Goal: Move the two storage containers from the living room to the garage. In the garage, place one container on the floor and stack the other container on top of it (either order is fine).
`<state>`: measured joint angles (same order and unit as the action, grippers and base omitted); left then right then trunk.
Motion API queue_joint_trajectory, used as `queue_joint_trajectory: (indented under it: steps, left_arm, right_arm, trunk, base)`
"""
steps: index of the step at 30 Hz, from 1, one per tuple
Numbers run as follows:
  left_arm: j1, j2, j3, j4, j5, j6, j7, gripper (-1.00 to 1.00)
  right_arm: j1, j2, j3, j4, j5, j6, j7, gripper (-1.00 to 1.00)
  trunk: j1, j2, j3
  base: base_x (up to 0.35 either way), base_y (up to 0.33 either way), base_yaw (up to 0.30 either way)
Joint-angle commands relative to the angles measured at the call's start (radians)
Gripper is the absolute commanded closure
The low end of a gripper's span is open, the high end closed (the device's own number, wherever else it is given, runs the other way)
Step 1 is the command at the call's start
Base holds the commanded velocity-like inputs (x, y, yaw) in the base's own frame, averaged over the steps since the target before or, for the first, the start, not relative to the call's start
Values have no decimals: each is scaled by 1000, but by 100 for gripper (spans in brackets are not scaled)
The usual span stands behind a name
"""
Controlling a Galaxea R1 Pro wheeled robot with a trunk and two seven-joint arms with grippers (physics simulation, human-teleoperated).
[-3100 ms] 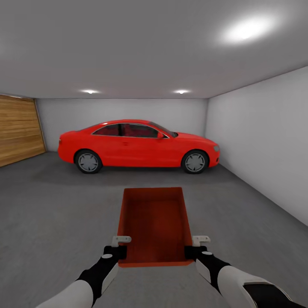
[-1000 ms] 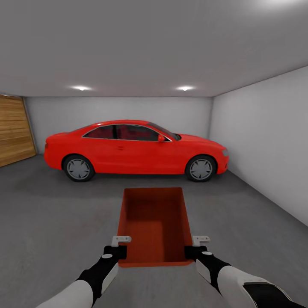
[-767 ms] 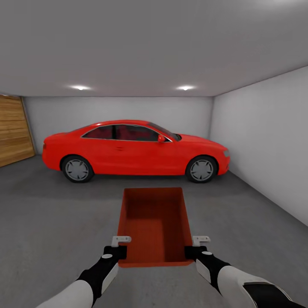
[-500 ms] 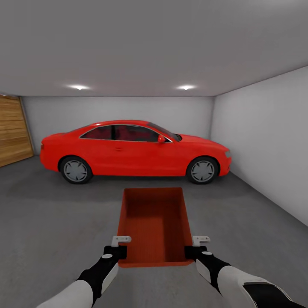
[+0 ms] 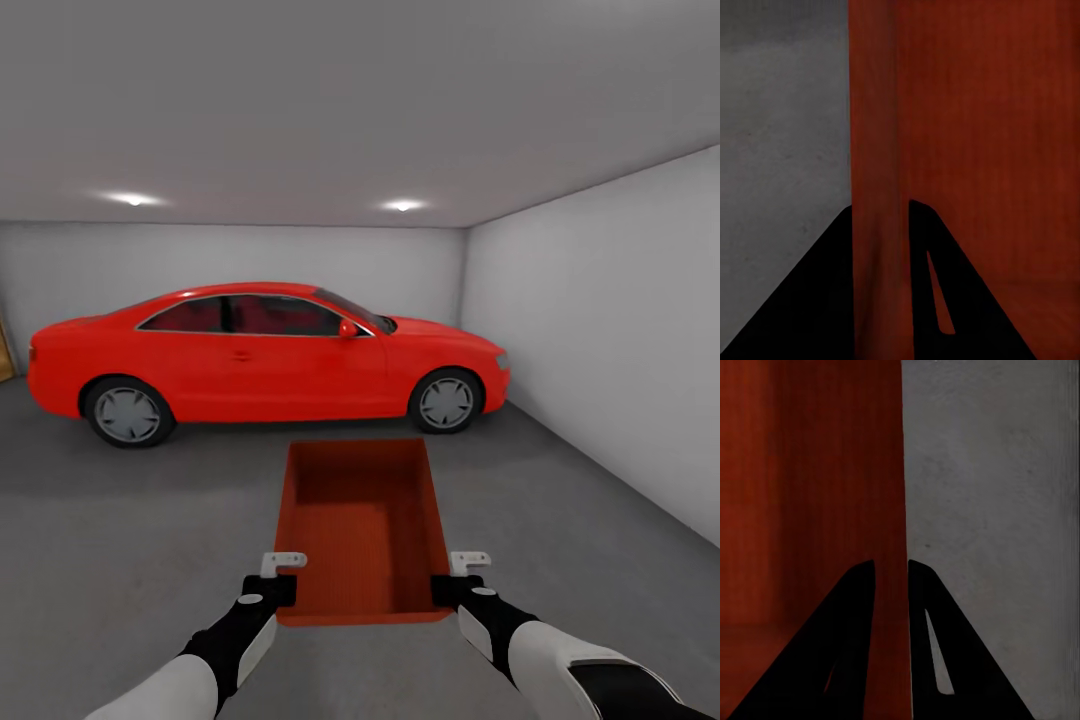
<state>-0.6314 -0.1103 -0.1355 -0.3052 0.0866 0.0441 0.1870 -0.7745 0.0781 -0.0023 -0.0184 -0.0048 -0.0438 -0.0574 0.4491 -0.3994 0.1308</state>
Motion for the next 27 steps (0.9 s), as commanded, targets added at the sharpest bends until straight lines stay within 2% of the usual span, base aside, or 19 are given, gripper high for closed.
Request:
queue_joint_trajectory:
  steps: [1, 27]
  left_arm:
    - [-1, 1, 17, -6, -14, -1, 15, 100]
    - [-1, 1, 19, -2, -13, 0, 15, 100]
  right_arm:
    - [0, 0, -21, 5, -9, -4, -40, 100]
    - [0, -1, -22, 5, -9, -7, -41, 100]
  trunk:
    - [1, -1, 0]
    - [1, -1, 10]
  base:
    - [321, 0, -275]
    - [322, 0, -274]
